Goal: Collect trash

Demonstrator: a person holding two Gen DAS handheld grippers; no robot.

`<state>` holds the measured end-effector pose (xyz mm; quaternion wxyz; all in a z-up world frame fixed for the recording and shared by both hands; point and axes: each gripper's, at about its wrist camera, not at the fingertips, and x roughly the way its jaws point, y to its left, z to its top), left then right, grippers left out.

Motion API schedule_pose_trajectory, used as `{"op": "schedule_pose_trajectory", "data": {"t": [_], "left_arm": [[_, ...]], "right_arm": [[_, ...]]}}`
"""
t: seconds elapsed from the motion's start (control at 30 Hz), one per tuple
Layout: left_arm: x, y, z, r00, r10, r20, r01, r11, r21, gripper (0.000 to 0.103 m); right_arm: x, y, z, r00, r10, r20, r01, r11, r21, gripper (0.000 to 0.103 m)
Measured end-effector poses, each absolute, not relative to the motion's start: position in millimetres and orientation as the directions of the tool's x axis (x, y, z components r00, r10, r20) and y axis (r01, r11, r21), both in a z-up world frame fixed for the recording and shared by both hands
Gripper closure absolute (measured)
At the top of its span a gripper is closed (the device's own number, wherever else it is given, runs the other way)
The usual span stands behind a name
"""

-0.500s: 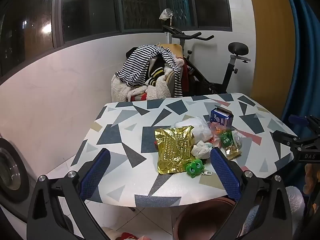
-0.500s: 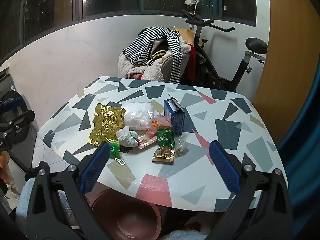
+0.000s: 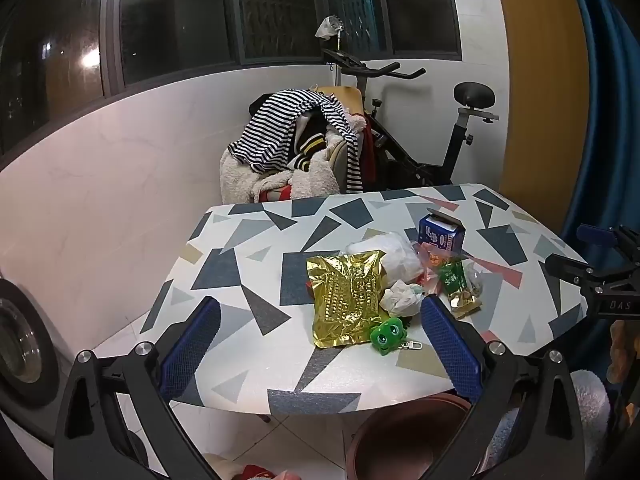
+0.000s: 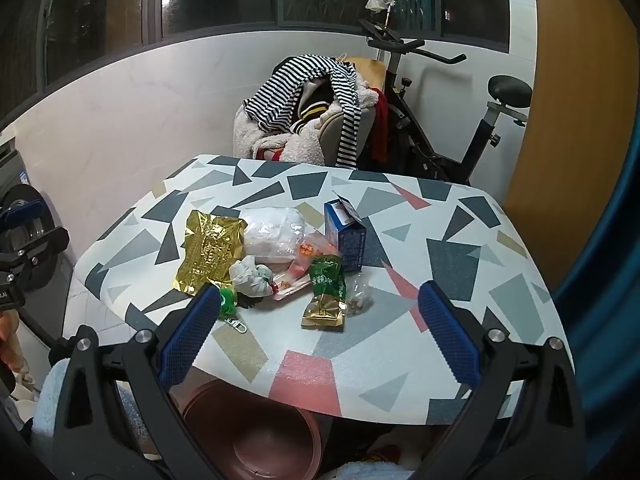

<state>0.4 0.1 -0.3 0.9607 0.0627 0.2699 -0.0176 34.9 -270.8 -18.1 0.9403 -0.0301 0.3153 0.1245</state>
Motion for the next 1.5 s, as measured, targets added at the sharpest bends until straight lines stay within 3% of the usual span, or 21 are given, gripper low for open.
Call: {"op": "schedule_pose_trajectory", "data": {"t": [1.5], "left_arm": [[-6,-7,-6,0.848,-0.009,-0.531,0.079,0.991,0.110,0.005]], "right_arm": [[32,-267,-30,0.768,0.214,-0.604,-0.250,0.968,0.025,0.006]]}}
